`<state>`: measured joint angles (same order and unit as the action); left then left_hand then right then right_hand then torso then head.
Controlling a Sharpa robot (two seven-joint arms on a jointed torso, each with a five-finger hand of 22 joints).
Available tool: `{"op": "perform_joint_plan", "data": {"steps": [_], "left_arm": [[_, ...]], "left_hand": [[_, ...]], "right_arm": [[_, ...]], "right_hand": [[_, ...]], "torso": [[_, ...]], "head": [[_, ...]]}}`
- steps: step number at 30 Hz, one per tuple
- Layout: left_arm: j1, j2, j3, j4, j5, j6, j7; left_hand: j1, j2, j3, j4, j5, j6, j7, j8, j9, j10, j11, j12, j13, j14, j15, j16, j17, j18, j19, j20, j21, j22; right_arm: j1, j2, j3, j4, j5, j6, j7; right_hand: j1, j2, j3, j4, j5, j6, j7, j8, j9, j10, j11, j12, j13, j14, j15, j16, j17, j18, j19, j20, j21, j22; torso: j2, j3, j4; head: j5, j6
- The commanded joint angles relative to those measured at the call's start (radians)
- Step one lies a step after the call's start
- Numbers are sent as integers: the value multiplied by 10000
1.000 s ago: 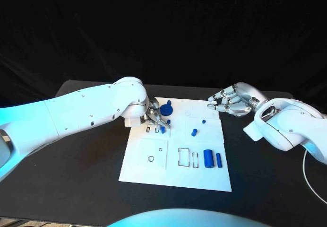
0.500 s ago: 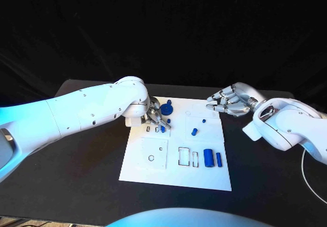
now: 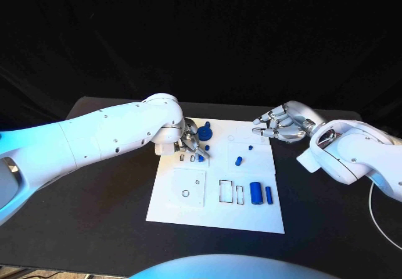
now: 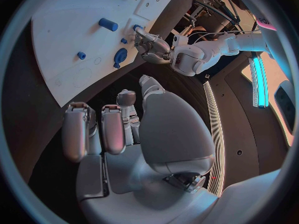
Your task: Assemble the parts on the task board
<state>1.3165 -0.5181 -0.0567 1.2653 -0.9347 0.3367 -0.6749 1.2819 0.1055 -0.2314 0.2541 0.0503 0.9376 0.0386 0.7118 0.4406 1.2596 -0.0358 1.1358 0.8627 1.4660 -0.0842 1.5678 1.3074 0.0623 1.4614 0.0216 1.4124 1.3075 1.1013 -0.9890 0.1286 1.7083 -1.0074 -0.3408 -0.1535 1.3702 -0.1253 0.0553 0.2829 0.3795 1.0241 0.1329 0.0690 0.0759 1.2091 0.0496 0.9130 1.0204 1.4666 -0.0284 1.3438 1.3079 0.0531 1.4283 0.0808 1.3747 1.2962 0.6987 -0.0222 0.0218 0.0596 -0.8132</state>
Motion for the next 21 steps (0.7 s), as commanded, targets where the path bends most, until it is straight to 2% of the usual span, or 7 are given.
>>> {"op": "perform_joint_plan", "data": {"steps": [1,13,21], "left_arm": [[-2,22,3,-23,88,192,-15],[-3,5,3,-59,89,269,-26],[-3,1,2,-60,89,365,-38]], "left_hand": [[102,6,85,-11,14,-24,-45,43,24,68,19,31,4,1048,-72,30,2634,-159,256,-24,38,886],[490,20,603,-225,19,-74,-94,43,160,77,-24,3,58,1048,-106,30,2634,-163,259,-51,57,926],[551,8,701,-263,20,-81,-101,35,182,71,-32,-16,52,1048,-112,30,2634,-163,257,-57,55,928]], "right_arm": [[-15,14,0,-3,-121,157,20],[-49,18,0,-4,-121,193,49],[-58,23,0,17,-121,214,54]], "right_hand": [[-3,13,-63,-20,64,83,8,43,14,6,-24,-25,-11,440,6,-53,223,128,-70,-27,-59,-14],[-6,22,-68,-15,75,85,8,44,15,5,-24,-30,-19,439,5,-62,216,132,-79,-28,-75,-34],[-7,24,-69,-14,79,85,8,44,15,-2,-24,-44,-31,439,5,-63,215,135,-85,-28,-84,-45]], "torso": [[-4,4,3],[2,6,-3],[2,8,9]], "head": [[-6,-18],[-9,-51],[-15,-70]]}}
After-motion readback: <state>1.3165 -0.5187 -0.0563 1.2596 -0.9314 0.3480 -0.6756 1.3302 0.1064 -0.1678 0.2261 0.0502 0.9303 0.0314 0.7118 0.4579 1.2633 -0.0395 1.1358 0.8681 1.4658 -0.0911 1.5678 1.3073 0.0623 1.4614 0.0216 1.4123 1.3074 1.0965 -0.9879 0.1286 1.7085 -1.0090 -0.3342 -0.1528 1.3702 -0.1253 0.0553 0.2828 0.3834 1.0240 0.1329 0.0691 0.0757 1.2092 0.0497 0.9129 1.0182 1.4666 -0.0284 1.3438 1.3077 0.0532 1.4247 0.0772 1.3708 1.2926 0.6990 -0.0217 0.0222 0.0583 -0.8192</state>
